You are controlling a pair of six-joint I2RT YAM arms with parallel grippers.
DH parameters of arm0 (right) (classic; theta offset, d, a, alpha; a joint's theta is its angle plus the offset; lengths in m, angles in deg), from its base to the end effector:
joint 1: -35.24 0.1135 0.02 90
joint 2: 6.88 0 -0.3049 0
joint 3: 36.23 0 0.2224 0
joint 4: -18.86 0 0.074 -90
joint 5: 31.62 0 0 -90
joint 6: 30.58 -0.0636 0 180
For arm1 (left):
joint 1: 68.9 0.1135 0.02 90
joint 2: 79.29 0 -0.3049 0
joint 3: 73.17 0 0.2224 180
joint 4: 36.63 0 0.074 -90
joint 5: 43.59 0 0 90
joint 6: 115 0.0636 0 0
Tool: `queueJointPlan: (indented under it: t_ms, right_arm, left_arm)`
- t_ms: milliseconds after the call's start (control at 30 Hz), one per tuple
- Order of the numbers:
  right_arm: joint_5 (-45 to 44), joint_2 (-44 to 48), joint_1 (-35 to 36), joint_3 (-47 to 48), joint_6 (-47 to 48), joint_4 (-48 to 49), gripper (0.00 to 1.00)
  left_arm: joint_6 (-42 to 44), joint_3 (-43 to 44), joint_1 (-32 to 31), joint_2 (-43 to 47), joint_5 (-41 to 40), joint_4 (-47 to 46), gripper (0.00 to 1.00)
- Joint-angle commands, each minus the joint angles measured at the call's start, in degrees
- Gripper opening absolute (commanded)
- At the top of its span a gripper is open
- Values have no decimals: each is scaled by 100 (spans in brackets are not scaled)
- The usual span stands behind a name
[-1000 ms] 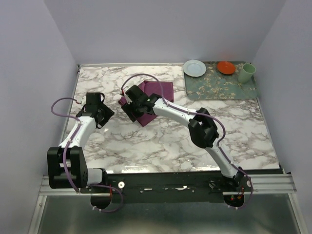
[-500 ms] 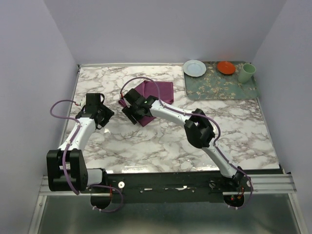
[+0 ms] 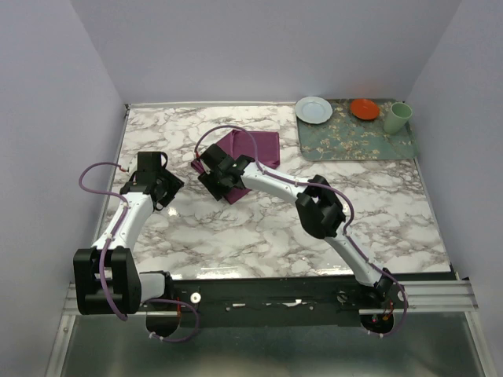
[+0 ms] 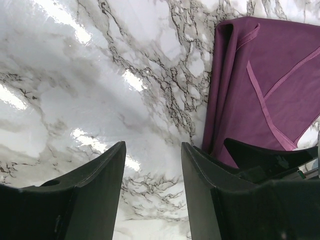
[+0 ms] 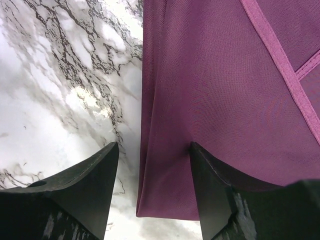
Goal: Fold the napkin, place the utensils inside, and roll it up
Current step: Roll the napkin with the utensil
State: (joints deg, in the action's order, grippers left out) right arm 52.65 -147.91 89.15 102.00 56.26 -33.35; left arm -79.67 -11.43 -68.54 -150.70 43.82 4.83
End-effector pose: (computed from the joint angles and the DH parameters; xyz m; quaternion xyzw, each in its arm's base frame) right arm 0.3338 0.4471 0.1819 -0.3946 0.8671 0.1015 0.2865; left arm 0.2283 0.0043 0.2581 -0.4422 0.8327 -0.1329 0.3057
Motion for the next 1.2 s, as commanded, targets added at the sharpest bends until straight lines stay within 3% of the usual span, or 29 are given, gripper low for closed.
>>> queueJointPlan:
  t_ms: [0, 500, 1167]
  right_arm:
    - [-15, -284, 6, 28, -71, -176, 66]
    - [91, -548, 14, 574, -185, -950, 49]
    - [521, -223, 49, -314, -659, -915, 26]
  left_arm:
    - [-25, 129, -18, 32, -119, 127, 58]
    - [-123, 146, -18, -223, 109, 39, 60]
    - [-78, -91, -18, -364, 259, -216, 63]
